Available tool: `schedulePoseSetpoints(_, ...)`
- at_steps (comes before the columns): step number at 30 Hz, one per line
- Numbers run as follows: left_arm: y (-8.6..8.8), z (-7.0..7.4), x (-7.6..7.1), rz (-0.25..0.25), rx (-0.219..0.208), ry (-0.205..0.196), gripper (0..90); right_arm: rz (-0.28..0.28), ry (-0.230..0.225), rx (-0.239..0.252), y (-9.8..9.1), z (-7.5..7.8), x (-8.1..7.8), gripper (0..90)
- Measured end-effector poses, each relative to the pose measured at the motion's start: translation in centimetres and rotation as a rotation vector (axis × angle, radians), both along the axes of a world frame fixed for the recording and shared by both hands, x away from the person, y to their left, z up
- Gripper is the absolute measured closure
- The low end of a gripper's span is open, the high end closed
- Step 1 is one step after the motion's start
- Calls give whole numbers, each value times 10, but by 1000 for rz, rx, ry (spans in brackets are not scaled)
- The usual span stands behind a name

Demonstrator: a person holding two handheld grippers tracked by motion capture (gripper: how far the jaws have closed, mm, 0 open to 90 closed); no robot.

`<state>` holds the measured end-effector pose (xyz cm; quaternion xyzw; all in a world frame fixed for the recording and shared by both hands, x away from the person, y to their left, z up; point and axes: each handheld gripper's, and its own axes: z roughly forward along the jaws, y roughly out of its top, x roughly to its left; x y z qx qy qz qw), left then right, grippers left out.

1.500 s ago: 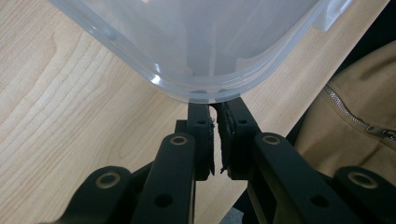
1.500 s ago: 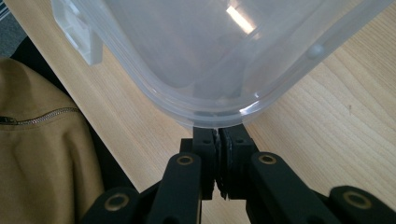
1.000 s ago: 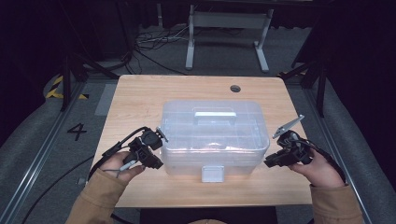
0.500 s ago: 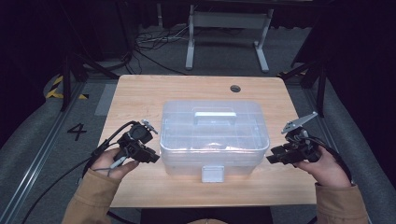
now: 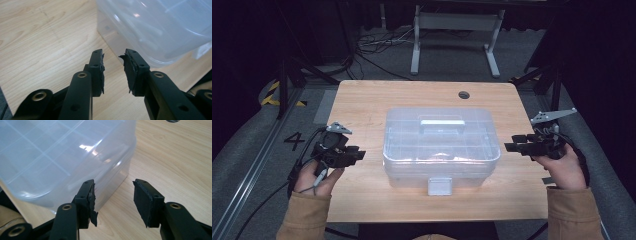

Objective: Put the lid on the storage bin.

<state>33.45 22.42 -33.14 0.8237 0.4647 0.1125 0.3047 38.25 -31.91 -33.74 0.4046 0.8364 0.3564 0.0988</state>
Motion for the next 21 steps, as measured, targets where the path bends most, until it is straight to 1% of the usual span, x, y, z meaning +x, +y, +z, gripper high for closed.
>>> schedulePoseSetpoints(3, 5, -1, 0, 28, -17, -25, 670, -22, -7, 9, -4, -4, 4, 520)
schedulePoseSetpoints(4, 8, -2, 1, 42, -28, -42, 662, -26, -8, 9, -5, -5, 5, 519)
schedulePoseSetpoints(7, 14, -7, 5, 69, -50, -53, 636, -56, -39, -2, -10, -9, 8, 507)
schedulePoseSetpoints(8, 16, -9, 6, 81, -55, -57, 628, -75, -40, -2, -13, -11, 9, 507)
schedulePoseSetpoints(10, 20, -14, 9, 105, -66, -68, 630, -93, -49, -5, -17, -14, 11, 496)
schedulePoseSetpoints(11, 21, -16, 10, 114, -71, -69, 631, -108, -54, -14, -19, -17, 13, 493)
schedulePoseSetpoints(12, 21, -16, 10, 114, -71, -69, 631, -108, -54, -14, -19, -17, 13, 493)
schedulePoseSetpoints(13, 23, -19, 11, 127, -80, -71, 631, -132, -71, -25, -23, -21, 14, 505)
schedulePoseSetpoints(14, 26, -23, 14, 137, -81, -74, 630, -142, -75, -25, -25, -23, 15, 506)
schedulePoseSetpoints(15, 26, -23, 14, 137, -81, -74, 630, -142, -75, -25, -25, -23, 15, 506)
schedulePoseSetpoints(17, 29, -28, 16, 143, -89, -75, 630, -157, -80, -16, -29, -27, 18, 508)
schedulePoseSetpoints(18, 30, -30, 17, 151, -94, -74, 630, -166, -74, -10, -31, -29, 19, 509)
schedulePoseSetpoints(21, 33, -36, 20, 161, -89, -80, 628, -179, -67, -10, -36, -36, 23, 509)
